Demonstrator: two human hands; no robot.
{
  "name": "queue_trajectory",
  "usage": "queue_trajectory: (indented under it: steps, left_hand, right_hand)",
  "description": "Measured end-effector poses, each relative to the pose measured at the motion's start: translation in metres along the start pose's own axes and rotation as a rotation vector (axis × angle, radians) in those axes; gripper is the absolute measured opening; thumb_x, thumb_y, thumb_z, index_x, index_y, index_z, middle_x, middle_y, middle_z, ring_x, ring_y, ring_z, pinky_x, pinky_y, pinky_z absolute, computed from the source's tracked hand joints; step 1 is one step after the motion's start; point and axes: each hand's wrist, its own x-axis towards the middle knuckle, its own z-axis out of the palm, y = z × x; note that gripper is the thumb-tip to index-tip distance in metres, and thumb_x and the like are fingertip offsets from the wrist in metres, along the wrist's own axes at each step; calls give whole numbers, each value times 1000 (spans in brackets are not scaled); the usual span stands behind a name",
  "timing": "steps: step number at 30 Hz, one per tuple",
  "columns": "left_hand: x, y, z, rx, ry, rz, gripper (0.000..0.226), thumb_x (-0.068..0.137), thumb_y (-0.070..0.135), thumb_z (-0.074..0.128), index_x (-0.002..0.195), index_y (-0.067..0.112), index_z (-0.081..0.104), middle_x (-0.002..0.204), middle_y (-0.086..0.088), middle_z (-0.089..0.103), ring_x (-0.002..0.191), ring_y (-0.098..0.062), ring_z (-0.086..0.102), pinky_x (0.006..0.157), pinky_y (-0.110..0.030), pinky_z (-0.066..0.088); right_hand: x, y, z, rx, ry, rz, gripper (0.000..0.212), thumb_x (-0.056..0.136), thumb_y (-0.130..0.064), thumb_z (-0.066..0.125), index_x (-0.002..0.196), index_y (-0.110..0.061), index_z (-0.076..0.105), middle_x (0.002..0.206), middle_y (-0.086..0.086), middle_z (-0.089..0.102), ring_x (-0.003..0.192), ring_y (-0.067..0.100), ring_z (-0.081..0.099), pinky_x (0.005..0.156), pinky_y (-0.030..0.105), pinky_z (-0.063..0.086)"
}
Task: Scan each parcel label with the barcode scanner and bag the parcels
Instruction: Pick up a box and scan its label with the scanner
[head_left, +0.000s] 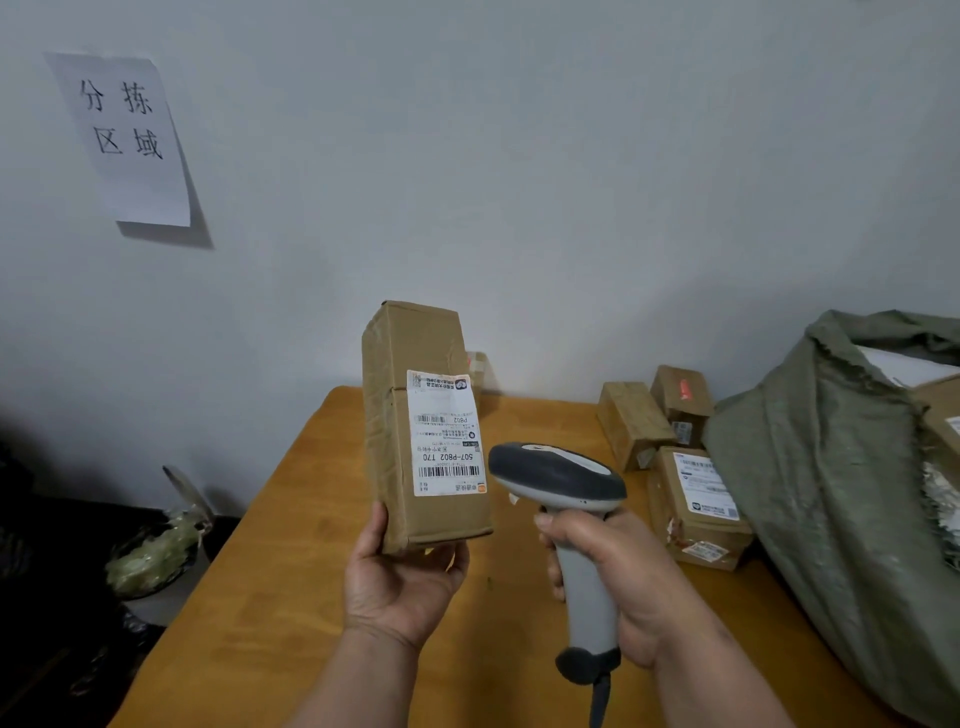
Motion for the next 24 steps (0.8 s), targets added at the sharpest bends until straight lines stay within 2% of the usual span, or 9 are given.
queue_trajectory:
  steps: [4,8,12,15,20,24]
  left_hand:
    - [-10,9,0,7,-9,-3,58,67,42,73,118,13,70,127,-18,65,121,-37,54,82,-47,47]
    - [-22,17,-4,5,-23,-14,57,67,42,74,117,13,71,127,-17,66,113,-37,57,82,-47,48]
    - [-33,24,-6,11,-32,-21,55,68,42,74,115,13,72,130,-16,64,111,-36,57,82,-46,48]
    - [-42,27,-8,12,-35,-28,53,68,42,73,113,13,72,133,-15,62,114,-35,56,86,-46,46]
    - [-53,27,-9,22,-24,-36,55,69,41,72,115,13,70,137,-15,59,131,-34,48,93,-45,42]
    - [-57,19,-12,26,-41,-50,51,68,41,73,109,12,73,134,-16,61,125,-35,51,90,-46,44]
  right_hand:
    - [-12,0,15,-23,-22,14,37,65,-21,78,96,-4,67,71,10,61,60,20,59,54,33,47]
    - [-24,3,28,-6,-27,14,18,82,-7,74,98,-3,67,72,10,60,59,19,58,52,31,47]
    - [-34,6,39,5,-18,20,16,82,-5,72,97,-2,66,71,10,59,57,19,57,51,31,46]
    - [-41,8,46,18,-25,23,16,82,-4,72,97,-2,66,71,10,58,56,19,56,50,31,46]
    - [-52,12,50,37,-20,27,18,83,-3,71,99,2,64,71,11,58,56,19,56,49,30,46]
    - [-62,14,45,45,-8,33,15,82,-4,71,94,2,64,71,12,57,55,19,56,50,31,45]
